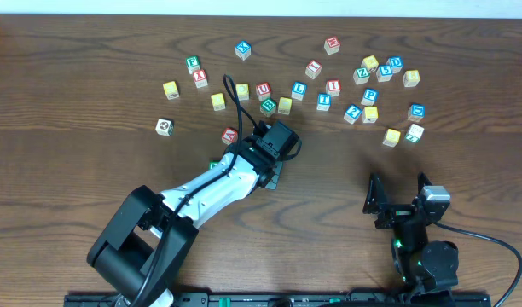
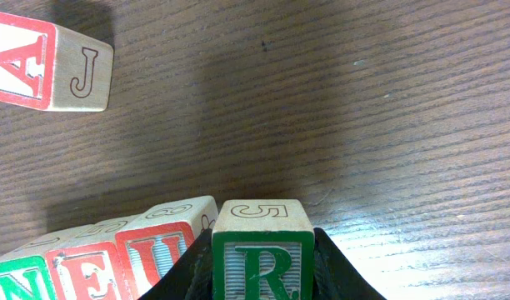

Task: Spell out NEURIPS
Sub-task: 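Lower the green R block beside the U block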

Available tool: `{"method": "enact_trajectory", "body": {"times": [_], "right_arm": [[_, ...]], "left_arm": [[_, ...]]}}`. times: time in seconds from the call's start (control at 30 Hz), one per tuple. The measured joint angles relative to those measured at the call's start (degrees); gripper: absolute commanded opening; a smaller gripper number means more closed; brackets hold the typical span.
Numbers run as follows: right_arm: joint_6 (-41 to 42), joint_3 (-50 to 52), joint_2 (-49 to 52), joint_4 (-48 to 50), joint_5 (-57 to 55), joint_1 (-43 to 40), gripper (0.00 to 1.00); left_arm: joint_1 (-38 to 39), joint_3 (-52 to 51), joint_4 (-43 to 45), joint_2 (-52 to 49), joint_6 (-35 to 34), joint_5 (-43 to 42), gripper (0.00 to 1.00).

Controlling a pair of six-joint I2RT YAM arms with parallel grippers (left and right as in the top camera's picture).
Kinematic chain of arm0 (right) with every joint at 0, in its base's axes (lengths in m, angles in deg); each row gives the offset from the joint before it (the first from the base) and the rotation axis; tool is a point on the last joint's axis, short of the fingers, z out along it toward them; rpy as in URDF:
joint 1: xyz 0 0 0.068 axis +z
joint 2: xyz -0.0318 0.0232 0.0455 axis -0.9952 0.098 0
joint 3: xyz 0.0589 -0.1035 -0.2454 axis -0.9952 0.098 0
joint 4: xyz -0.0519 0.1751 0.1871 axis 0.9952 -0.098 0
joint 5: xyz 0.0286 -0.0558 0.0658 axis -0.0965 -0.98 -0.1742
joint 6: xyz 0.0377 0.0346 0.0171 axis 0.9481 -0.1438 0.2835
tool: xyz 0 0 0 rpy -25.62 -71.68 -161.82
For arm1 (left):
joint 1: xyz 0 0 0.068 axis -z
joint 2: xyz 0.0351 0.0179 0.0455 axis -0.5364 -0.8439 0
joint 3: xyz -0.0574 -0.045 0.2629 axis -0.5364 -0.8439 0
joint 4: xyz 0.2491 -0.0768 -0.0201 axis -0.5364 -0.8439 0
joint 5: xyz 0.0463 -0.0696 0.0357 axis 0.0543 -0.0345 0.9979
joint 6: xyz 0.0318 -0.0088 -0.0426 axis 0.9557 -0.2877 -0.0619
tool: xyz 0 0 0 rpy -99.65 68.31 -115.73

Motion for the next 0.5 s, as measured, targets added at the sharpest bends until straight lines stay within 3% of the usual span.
{"method": "enact_trajectory", "body": {"times": [0.5], "right_arm": [[-0.02,0.00,0.00,0.00,0.00,0.00,0.99]], "left_arm": [[0.02,0.00,0.87,0.00,-5.55,-2.86,0.07]]}}
